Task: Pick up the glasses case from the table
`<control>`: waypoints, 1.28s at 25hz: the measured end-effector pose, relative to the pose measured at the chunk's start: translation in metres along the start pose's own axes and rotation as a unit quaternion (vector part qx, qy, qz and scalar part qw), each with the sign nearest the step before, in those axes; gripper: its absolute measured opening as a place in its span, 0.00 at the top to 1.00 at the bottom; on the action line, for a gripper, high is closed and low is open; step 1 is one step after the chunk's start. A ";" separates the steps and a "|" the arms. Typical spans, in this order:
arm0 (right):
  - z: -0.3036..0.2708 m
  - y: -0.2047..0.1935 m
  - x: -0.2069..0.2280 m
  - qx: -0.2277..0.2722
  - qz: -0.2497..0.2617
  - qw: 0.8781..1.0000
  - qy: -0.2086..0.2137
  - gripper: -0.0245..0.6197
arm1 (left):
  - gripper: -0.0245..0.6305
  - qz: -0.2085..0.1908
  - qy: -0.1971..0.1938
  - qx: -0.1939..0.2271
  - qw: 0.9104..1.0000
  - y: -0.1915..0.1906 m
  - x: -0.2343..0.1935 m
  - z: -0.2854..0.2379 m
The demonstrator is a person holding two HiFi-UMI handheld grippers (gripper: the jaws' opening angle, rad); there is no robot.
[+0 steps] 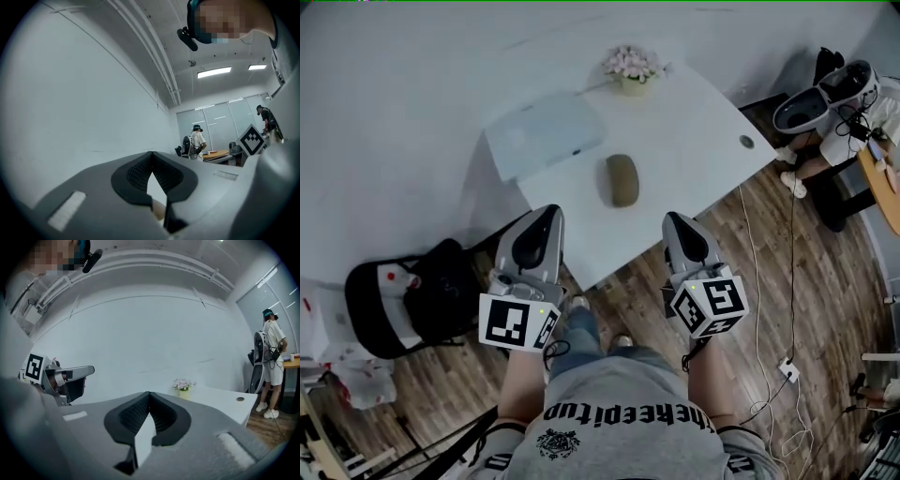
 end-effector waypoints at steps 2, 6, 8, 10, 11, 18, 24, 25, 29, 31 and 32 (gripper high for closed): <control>-0.013 -0.004 0.006 -0.006 -0.008 1.000 -0.012 0.95 | 0.93 -0.003 -0.010 -0.003 1.000 -0.003 -0.008 -0.013; -0.039 -0.014 0.018 -0.024 -0.020 0.999 -0.040 0.95 | 0.93 0.002 -0.027 -0.009 1.000 -0.011 -0.026 -0.035; -0.052 -0.020 0.023 -0.034 -0.031 0.998 -0.050 0.95 | 0.93 0.005 -0.035 -0.013 0.999 -0.015 -0.035 -0.045; -0.065 -0.028 0.028 -0.045 -0.042 0.997 -0.056 0.92 | 0.93 0.008 -0.042 -0.017 0.999 -0.019 -0.042 -0.055; -0.071 -0.032 0.030 -0.052 -0.048 0.996 -0.059 0.91 | 0.93 0.009 -0.046 -0.019 0.999 -0.021 -0.046 -0.060; -0.103 -0.065 0.048 -0.091 -0.085 0.988 -0.091 0.82 | 0.93 0.016 -0.075 -0.035 0.996 -0.039 -0.064 -0.087; -0.120 -0.097 0.063 -0.127 -0.113 0.979 -0.113 0.73 | 0.93 0.024 -0.098 -0.045 0.994 -0.052 -0.075 -0.105; -0.123 -0.103 0.065 -0.133 -0.120 0.977 -0.115 0.71 | 0.93 0.025 -0.102 -0.047 0.993 -0.054 -0.076 -0.108; -0.135 -0.121 0.070 -0.158 -0.134 0.971 -0.120 0.64 | 0.93 0.028 -0.115 -0.054 0.992 -0.061 -0.081 -0.120; -0.142 -0.128 0.073 -0.167 -0.139 0.969 -0.121 0.61 | 0.93 0.030 -0.121 -0.057 0.991 -0.065 -0.084 -0.127; -0.145 -0.131 0.074 -0.171 -0.142 0.967 -0.122 0.59 | 0.93 0.031 -0.123 -0.059 0.990 -0.067 -0.085 -0.130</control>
Point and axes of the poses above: the fingertips, and each gripper's own axes: z backward along the fingers, x to its right, y out of its top, the point moved 4 cm from there along z, backward along the fingers, and after that the axes turned 14 degrees about y, right-handed, at the moved point
